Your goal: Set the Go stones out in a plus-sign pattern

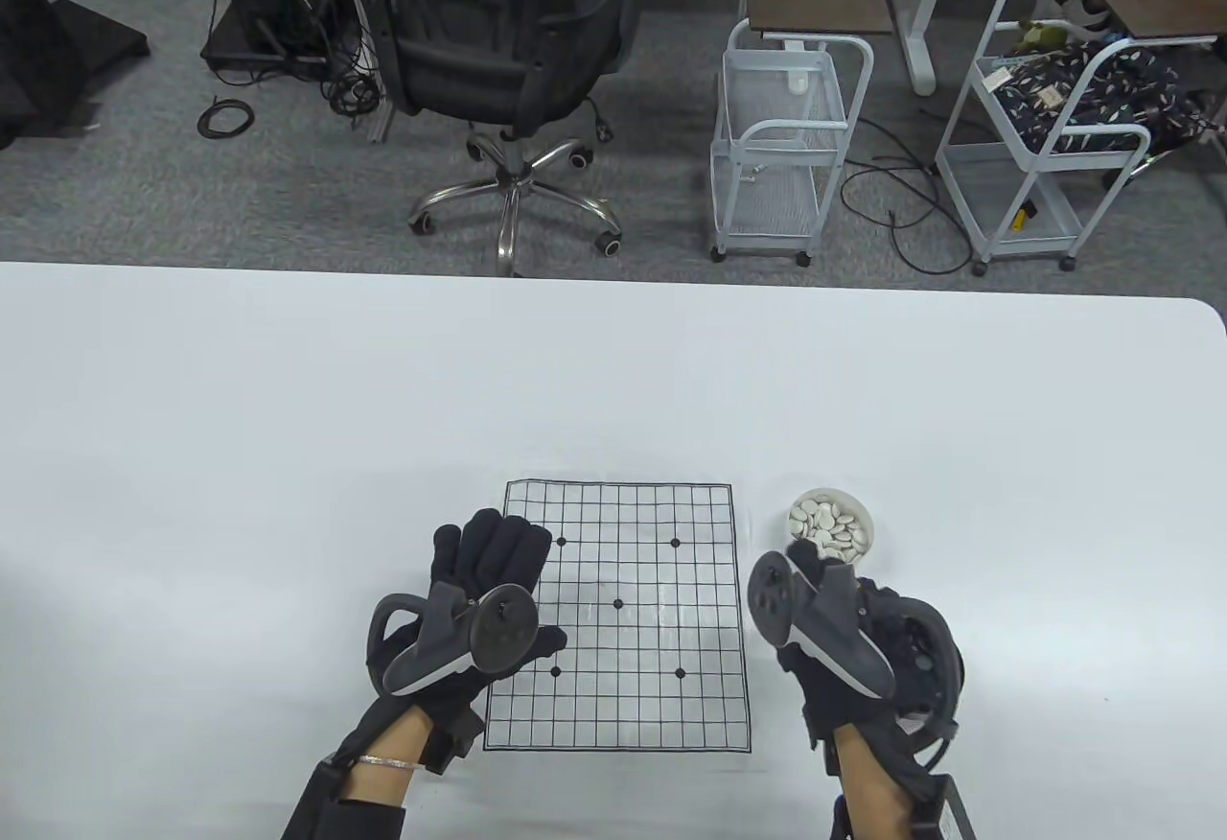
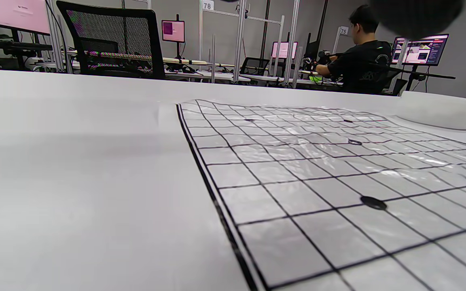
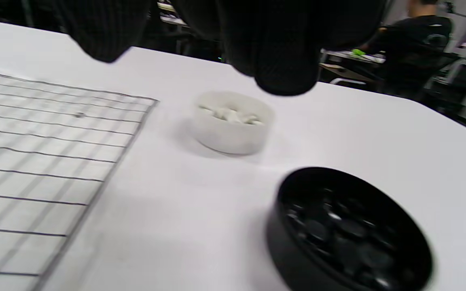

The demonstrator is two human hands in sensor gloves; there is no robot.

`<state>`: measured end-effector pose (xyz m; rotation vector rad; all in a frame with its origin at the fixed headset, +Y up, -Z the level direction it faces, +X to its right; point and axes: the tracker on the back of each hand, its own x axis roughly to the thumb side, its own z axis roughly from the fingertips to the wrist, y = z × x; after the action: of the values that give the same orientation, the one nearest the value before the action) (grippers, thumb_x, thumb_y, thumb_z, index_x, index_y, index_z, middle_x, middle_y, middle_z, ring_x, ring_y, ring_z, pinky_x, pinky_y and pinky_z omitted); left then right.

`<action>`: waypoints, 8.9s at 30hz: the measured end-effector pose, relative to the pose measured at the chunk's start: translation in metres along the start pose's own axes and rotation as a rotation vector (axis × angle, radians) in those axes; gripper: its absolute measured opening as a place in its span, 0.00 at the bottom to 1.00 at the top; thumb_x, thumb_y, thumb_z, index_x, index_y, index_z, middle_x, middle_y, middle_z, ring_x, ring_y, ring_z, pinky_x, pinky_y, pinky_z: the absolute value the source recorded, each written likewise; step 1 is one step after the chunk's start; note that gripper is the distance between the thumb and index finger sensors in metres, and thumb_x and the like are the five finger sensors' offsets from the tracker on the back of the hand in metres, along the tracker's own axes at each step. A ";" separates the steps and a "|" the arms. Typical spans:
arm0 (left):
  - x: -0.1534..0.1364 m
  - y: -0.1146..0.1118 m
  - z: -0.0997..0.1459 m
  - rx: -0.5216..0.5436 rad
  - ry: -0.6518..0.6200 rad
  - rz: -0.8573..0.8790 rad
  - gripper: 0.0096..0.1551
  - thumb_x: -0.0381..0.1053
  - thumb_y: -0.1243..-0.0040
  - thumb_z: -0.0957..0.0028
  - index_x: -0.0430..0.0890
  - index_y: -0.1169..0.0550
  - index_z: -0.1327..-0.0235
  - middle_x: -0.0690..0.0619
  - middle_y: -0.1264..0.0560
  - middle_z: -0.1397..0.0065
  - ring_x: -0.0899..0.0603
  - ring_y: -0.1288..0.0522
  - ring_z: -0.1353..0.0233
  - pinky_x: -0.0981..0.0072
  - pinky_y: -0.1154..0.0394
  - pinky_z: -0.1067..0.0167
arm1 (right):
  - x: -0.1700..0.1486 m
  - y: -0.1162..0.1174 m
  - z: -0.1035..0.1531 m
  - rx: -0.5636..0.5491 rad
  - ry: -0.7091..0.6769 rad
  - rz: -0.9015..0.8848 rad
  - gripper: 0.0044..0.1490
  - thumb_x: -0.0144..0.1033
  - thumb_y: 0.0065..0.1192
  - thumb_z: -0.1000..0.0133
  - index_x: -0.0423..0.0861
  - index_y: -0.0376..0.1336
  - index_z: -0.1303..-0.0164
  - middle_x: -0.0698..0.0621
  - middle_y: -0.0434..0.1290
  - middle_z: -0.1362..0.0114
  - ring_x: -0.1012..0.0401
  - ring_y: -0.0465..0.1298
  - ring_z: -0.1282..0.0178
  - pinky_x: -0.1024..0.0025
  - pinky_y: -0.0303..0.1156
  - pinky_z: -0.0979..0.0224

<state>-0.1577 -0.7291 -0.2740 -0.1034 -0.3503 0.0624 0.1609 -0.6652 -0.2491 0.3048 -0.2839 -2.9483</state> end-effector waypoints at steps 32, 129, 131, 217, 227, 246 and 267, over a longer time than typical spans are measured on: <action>-0.005 0.001 0.001 -0.001 0.023 0.028 0.57 0.74 0.53 0.53 0.51 0.58 0.18 0.46 0.54 0.10 0.32 0.55 0.12 0.32 0.60 0.20 | -0.042 0.083 -0.049 0.203 0.229 0.178 0.26 0.35 0.72 0.51 0.41 0.70 0.44 0.47 0.83 0.50 0.69 0.81 0.72 0.63 0.77 0.51; -0.010 0.000 0.002 -0.026 0.040 0.018 0.56 0.73 0.53 0.53 0.51 0.57 0.18 0.44 0.54 0.10 0.31 0.55 0.12 0.33 0.59 0.20 | 0.035 0.020 -0.027 -0.026 -0.061 -0.007 0.51 0.46 0.70 0.51 0.44 0.53 0.19 0.42 0.66 0.22 0.47 0.73 0.28 0.42 0.60 0.24; -0.010 0.000 0.002 -0.026 0.039 0.016 0.56 0.73 0.53 0.53 0.51 0.57 0.18 0.44 0.54 0.10 0.31 0.55 0.12 0.32 0.59 0.20 | 0.010 0.025 -0.026 0.019 0.033 0.023 0.50 0.45 0.70 0.51 0.44 0.54 0.20 0.43 0.68 0.24 0.51 0.76 0.33 0.44 0.64 0.26; -0.016 -0.001 0.001 -0.029 0.060 0.036 0.56 0.73 0.53 0.53 0.51 0.56 0.18 0.45 0.54 0.10 0.31 0.54 0.12 0.33 0.59 0.20 | 0.171 0.046 -0.056 0.029 -0.310 -0.011 0.21 0.41 0.68 0.49 0.51 0.74 0.47 0.51 0.82 0.47 0.64 0.82 0.59 0.56 0.74 0.40; -0.016 -0.001 0.002 -0.034 0.059 0.036 0.56 0.73 0.53 0.53 0.51 0.55 0.18 0.45 0.53 0.10 0.31 0.54 0.12 0.33 0.58 0.20 | 0.178 0.042 -0.051 0.019 -0.303 0.075 0.23 0.41 0.67 0.49 0.51 0.72 0.43 0.50 0.81 0.43 0.62 0.82 0.55 0.54 0.73 0.38; -0.016 -0.001 0.002 -0.037 0.060 0.038 0.56 0.73 0.53 0.53 0.51 0.56 0.18 0.45 0.53 0.10 0.31 0.54 0.12 0.32 0.59 0.20 | 0.160 0.033 -0.047 0.034 -0.294 0.048 0.28 0.43 0.64 0.47 0.49 0.69 0.36 0.48 0.79 0.36 0.60 0.83 0.50 0.53 0.72 0.36; -0.015 -0.002 0.003 -0.036 0.064 0.021 0.56 0.73 0.53 0.53 0.51 0.56 0.18 0.45 0.53 0.10 0.31 0.54 0.12 0.32 0.59 0.20 | -0.040 0.053 -0.029 0.176 0.181 0.034 0.36 0.40 0.69 0.48 0.42 0.65 0.29 0.44 0.77 0.34 0.63 0.83 0.58 0.57 0.75 0.41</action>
<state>-0.1726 -0.7315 -0.2762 -0.1448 -0.2862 0.0735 0.2135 -0.7144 -0.2592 0.5799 -0.5189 -2.8410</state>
